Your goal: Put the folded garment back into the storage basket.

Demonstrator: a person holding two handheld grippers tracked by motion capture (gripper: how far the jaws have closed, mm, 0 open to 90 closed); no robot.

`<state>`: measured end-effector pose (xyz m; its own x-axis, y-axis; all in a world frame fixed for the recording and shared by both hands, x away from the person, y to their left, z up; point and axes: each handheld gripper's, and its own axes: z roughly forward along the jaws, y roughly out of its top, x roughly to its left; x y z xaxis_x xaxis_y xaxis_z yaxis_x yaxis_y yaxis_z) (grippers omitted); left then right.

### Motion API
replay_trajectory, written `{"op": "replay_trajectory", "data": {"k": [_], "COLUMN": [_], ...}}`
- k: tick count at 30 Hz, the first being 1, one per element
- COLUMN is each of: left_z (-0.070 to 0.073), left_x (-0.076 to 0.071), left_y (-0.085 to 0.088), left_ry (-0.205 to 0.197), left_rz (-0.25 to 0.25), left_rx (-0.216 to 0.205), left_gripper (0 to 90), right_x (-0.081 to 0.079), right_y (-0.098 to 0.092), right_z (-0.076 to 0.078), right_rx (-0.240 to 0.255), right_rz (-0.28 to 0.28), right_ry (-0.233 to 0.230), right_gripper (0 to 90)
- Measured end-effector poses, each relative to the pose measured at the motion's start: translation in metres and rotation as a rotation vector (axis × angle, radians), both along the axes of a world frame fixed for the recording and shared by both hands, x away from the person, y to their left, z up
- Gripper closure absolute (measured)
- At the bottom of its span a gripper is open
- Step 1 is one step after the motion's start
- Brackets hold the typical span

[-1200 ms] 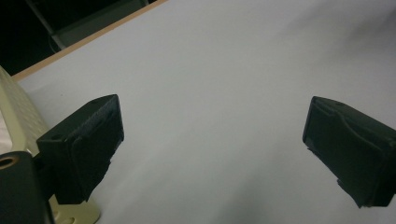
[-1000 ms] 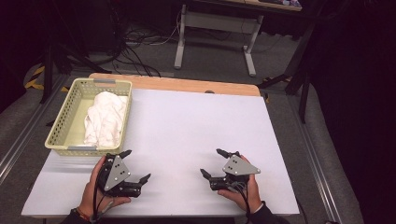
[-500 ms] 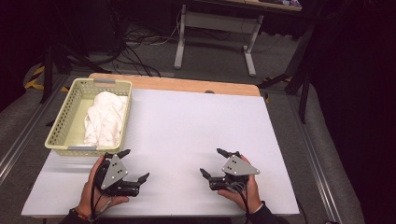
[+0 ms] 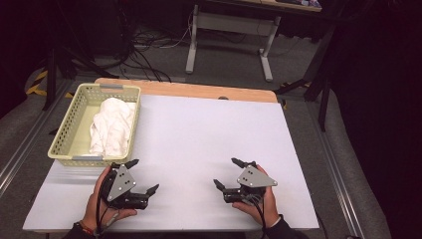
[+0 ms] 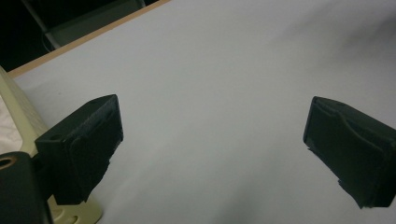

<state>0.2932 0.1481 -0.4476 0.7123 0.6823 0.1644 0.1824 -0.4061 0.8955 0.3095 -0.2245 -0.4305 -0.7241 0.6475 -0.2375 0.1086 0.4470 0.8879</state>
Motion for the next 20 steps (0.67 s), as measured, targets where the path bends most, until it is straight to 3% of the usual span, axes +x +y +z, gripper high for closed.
{"op": "replay_trajectory", "data": {"k": [20], "left_z": [-0.0037], "left_x": [0.0032], "left_y": [-0.005], "left_ry": [0.019], "left_rz": [-0.016], "left_rx": [0.024], "left_gripper": [6.4], "right_x": [0.0027], "right_y": [-0.0012], "right_z": [-0.0022], "right_rx": [-0.026], "right_rz": [-0.017], "right_ry": [0.017], "right_gripper": [13.5]}}
